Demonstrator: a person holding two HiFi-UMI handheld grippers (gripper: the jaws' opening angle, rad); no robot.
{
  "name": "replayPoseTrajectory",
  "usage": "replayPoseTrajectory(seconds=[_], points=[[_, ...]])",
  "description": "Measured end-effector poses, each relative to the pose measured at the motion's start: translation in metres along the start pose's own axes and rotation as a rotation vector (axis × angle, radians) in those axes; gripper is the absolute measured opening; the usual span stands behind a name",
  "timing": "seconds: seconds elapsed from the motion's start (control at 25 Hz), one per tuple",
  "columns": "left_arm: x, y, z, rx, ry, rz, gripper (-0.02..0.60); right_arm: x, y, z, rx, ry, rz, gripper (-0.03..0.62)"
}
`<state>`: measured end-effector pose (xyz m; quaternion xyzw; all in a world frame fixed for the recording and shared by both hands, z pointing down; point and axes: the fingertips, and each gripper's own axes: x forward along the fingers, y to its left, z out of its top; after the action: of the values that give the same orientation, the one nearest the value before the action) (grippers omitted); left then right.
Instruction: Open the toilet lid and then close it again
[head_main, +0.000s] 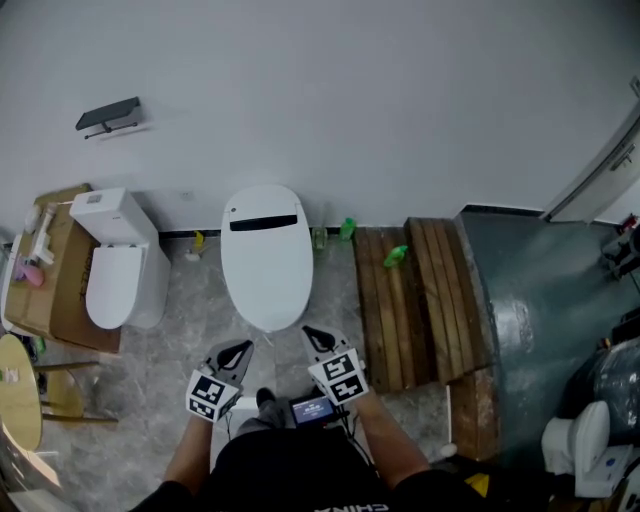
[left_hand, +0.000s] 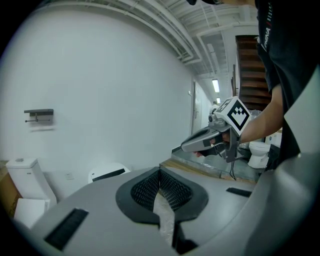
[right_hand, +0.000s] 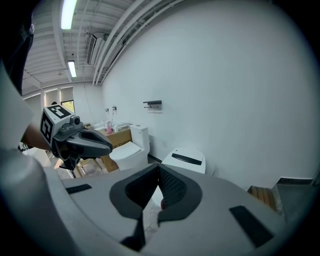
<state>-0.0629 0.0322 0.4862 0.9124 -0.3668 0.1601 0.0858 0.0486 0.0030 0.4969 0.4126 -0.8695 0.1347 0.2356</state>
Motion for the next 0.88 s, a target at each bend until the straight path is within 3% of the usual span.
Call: replayPoseTrajectory(seconds=[0.32, 0.68, 0.88], points=[[0.014, 0.002, -0.008, -0.035, 0.03, 0.016, 0.009, 0.018, -0.009, -0.012, -0.016, 0.027, 0.065, 0.014], [0.049, 0.019, -0.071, -0.152, 0.162, 0.013, 0.012, 0.073, -0.024, -0.064, 0.004, 0.107, 0.131, 0.015], [0.078, 0.035, -0.125, -0.22, 0.207, 0.032, 0.109, 0.111, -0.031, -0.1, 0.049, 0.149, 0.142, 0.017]])
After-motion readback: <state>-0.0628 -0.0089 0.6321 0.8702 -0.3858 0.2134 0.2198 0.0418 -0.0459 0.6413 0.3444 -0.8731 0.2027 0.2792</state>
